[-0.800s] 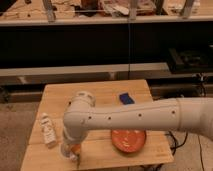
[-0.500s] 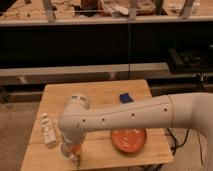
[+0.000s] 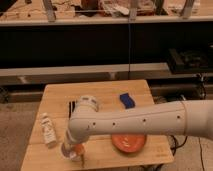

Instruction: Place the pepper in the ceramic cup

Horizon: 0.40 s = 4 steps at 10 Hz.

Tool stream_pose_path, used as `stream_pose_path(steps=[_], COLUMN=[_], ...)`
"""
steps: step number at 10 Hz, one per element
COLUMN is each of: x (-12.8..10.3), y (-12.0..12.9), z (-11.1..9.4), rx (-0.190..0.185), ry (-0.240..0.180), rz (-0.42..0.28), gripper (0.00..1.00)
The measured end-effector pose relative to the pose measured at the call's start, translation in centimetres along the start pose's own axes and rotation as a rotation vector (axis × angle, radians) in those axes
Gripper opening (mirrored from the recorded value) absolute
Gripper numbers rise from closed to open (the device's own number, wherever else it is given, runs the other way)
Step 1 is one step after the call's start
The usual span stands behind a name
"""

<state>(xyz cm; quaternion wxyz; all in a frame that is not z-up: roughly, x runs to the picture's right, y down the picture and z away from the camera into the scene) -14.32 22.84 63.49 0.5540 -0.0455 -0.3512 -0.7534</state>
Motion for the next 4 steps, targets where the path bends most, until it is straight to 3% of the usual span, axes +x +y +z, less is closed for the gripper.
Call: stream_pose_path(steps=[4], x=[0.81], y=[0.62], z=[0.03], rx=[0.016], ry=[0.066], rz=[0.127], gripper=[0.8])
